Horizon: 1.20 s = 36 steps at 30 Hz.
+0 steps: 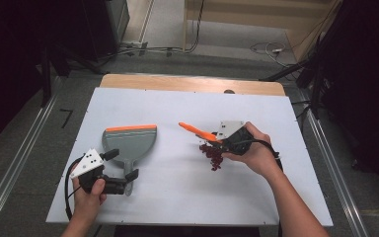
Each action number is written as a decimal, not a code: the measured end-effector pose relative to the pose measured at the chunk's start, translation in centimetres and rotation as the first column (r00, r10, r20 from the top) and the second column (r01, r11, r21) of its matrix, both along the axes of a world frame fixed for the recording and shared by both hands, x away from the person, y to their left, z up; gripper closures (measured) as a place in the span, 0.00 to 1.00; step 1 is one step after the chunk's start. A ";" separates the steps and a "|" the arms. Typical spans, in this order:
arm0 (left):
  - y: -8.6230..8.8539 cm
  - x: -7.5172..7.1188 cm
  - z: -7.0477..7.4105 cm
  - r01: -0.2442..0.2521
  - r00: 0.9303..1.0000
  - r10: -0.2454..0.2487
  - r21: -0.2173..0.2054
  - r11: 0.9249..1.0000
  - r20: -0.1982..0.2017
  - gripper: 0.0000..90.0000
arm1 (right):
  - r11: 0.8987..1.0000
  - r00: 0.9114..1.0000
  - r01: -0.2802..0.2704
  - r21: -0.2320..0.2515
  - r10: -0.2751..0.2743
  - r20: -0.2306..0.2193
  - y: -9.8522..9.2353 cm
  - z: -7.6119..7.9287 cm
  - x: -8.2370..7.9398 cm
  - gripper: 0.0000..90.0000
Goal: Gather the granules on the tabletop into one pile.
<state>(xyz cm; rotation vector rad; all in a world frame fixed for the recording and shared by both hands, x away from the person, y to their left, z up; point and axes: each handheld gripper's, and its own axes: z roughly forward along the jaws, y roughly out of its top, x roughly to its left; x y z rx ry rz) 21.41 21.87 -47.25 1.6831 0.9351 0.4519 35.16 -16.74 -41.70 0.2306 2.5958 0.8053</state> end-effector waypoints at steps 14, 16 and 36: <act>-0.3 0.0 0.0 0.003 1.000 -0.003 0.004 1.000 0.001 0.00 | 0.997 0.916 -0.074 -0.023 0.059 -0.397 1.5 -1.7 -1.3 0.76; -0.3 0.0 0.0 0.003 1.000 -0.003 0.007 1.000 0.001 0.00 | 0.996 0.910 -0.085 -0.029 0.066 -0.409 1.7 -2.1 -0.8 0.76; -0.1 0.1 -0.1 0.003 1.000 -0.003 0.006 1.000 -0.002 0.00 | 0.999 0.927 0.037 -0.026 -0.044 -0.373 1.6 -2.1 4.1 0.77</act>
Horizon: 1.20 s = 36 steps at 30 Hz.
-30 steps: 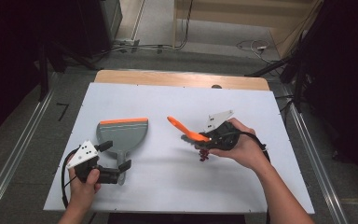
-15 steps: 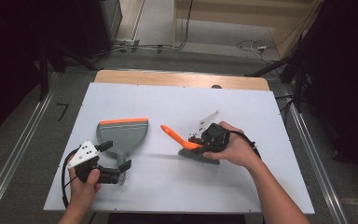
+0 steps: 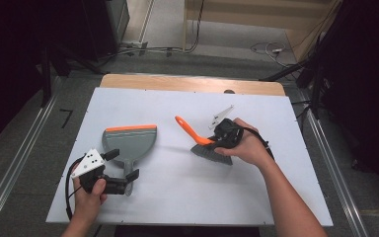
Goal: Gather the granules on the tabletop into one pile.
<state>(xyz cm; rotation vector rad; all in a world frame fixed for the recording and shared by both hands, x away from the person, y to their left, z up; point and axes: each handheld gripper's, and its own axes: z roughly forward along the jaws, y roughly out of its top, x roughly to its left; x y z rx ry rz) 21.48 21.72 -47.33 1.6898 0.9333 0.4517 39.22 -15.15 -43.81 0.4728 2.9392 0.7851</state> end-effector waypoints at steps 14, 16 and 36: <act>0.0 0.1 -0.1 0.000 1.000 0.000 -0.003 1.000 -0.003 0.00 | 1.000 1.000 -0.016 -0.004 0.016 0.018 -0.1 0.3 -0.1 0.77; 0.0 0.1 -0.1 0.001 1.000 -0.001 -0.003 1.000 -0.002 0.00 | 1.000 1.000 -0.016 -0.004 0.016 0.015 -0.1 0.5 -0.3 0.77; 0.0 0.1 0.0 0.003 1.000 -0.003 -0.003 1.000 0.002 0.00 | 0.900 0.897 0.427 0.093 -0.434 0.083 -5.4 3.5 -1.4 0.77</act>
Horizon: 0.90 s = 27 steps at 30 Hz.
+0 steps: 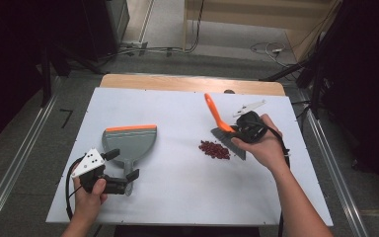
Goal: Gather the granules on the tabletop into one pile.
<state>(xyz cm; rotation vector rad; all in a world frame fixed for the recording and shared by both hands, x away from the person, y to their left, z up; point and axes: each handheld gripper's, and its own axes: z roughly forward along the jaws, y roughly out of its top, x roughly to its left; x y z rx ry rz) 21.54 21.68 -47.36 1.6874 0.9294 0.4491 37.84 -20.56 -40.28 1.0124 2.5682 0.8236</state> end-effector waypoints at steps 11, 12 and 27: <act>-0.1 0.0 0.0 -0.002 1.000 0.002 0.001 1.000 -0.001 0.00 | 0.956 0.958 0.286 -0.060 -0.286 0.017 -0.6 -3.7 0.3 0.76; -0.1 0.0 0.0 -0.002 1.000 0.002 0.002 1.000 -0.002 0.00 | 0.958 0.961 0.278 -0.073 -0.276 0.034 -0.2 -3.7 0.2 0.76; -0.2 -0.1 0.1 0.003 1.000 -0.003 0.008 1.000 0.000 0.00 | 0.953 0.954 0.301 -0.045 -0.300 0.010 3.4 -3.2 0.1 0.77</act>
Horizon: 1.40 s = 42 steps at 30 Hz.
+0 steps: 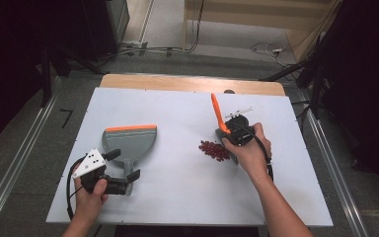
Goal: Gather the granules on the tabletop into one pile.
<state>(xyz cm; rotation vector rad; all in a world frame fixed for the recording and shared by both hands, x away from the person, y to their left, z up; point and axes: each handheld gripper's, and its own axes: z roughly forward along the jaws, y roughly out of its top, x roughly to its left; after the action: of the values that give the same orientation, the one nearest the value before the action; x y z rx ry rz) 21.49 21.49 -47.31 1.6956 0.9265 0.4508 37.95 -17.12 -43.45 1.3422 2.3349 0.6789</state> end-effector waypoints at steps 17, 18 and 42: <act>-0.1 0.1 0.0 0.001 1.000 -0.001 -0.003 1.000 0.000 0.00 | 0.942 0.951 -0.306 -0.139 0.310 0.011 0.7 -0.3 0.2 0.76; -0.1 0.0 0.0 0.000 1.000 0.000 -0.003 1.000 0.000 0.00 | 0.939 0.948 -0.315 -0.139 0.319 0.009 0.6 -0.2 0.1 0.76; -0.1 0.0 0.0 -0.012 1.000 0.012 0.006 1.000 0.006 0.00 | 0.823 0.820 -0.566 0.043 0.567 -0.077 2.2 -0.5 -2.2 0.76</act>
<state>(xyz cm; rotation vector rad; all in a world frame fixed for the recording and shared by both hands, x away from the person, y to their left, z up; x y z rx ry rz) 21.44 21.43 -47.34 1.6944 0.9318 0.4673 35.78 -14.88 -43.98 0.6647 2.8293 0.8169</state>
